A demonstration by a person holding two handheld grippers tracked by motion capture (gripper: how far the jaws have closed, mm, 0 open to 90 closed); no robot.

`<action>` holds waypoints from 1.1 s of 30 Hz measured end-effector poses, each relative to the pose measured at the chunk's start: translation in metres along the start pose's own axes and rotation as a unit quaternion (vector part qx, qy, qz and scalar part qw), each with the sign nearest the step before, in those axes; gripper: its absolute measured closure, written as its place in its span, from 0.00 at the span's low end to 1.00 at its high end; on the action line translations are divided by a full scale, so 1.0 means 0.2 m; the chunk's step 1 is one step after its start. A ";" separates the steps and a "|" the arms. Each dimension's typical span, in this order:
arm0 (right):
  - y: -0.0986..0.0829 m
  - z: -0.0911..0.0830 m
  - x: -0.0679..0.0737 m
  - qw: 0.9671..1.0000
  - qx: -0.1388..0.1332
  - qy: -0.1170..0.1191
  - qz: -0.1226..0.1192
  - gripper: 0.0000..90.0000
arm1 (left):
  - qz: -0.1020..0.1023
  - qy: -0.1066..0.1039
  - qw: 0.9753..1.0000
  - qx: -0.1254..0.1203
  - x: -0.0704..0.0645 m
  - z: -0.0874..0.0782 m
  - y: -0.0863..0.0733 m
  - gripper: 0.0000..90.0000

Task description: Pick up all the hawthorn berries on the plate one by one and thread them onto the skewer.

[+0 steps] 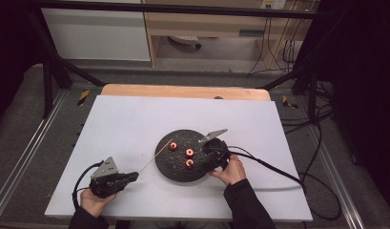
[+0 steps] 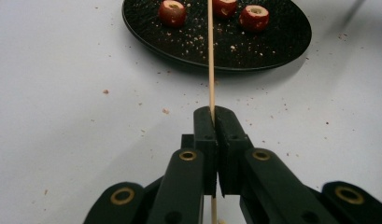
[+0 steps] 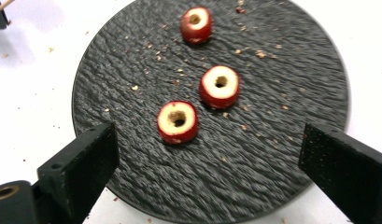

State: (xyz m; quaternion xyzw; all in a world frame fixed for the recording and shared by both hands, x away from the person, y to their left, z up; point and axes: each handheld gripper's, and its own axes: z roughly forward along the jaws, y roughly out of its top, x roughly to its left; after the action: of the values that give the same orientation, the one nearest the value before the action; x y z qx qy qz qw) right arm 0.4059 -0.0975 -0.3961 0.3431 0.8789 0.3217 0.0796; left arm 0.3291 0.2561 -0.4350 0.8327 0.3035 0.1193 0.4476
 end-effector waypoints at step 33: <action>0.14 0.22 0.02 0.989 0.124 0.065 -0.054 0.66 | 0.014 0.001 1.000 0.012 -0.02 0.03 0.00 0.97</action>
State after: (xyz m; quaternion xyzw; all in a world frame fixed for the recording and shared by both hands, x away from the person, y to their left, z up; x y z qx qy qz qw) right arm 0.4345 -0.0573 -0.4123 0.2805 0.9327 0.2268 -0.0032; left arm 0.3287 0.2499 -0.4370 0.8417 0.2940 0.1227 0.4360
